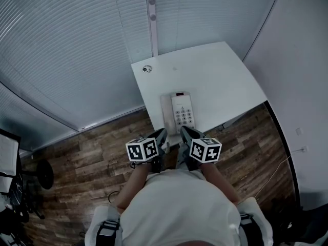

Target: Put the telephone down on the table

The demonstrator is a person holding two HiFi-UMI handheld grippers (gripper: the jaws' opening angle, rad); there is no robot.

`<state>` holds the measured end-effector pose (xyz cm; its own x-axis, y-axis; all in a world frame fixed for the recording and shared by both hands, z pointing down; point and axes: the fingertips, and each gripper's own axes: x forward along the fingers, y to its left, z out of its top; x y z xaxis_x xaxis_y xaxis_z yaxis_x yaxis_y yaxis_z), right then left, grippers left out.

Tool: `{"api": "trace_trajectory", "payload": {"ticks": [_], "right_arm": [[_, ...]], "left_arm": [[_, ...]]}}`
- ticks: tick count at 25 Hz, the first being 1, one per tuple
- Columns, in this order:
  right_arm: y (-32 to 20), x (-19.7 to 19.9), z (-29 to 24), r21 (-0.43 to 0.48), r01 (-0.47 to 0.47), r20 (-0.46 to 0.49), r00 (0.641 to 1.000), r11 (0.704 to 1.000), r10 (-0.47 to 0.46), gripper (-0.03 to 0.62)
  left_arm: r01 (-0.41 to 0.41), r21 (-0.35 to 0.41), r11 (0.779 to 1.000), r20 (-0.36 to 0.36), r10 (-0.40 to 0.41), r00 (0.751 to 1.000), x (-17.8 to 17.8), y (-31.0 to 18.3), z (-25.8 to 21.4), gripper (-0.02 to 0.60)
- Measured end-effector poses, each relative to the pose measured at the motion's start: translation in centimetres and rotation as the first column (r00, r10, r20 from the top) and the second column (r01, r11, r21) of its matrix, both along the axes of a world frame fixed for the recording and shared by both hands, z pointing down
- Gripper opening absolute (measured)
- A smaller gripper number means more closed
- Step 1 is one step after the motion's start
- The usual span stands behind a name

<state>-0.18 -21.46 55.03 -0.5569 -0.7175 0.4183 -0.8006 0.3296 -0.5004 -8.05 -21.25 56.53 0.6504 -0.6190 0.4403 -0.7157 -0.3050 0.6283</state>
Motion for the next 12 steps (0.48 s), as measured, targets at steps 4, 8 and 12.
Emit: {"api": "trace_trajectory", "payload": {"ticks": [4, 8, 12], "right_arm": [[0.06, 0.03, 0.11, -0.002, -0.001, 0.0, 1.0, 1.0, 0.001, 0.02], [-0.09, -0.07, 0.23, -0.004, 0.0, 0.001, 1.0, 1.0, 0.0, 0.02], [-0.33, -0.21, 0.2, -0.004, 0.002, 0.003, 1.0, 1.0, -0.002, 0.02]], "left_arm": [[-0.003, -0.002, 1.0, 0.0, 0.003, 1.0, 0.07, 0.15, 0.11, 0.037], [-0.002, -0.003, 1.0, -0.003, 0.002, 1.0, 0.04, 0.0, 0.17, 0.036], [0.004, -0.006, 1.0, -0.009, -0.004, 1.0, -0.11, -0.22, 0.14, 0.037]]}}
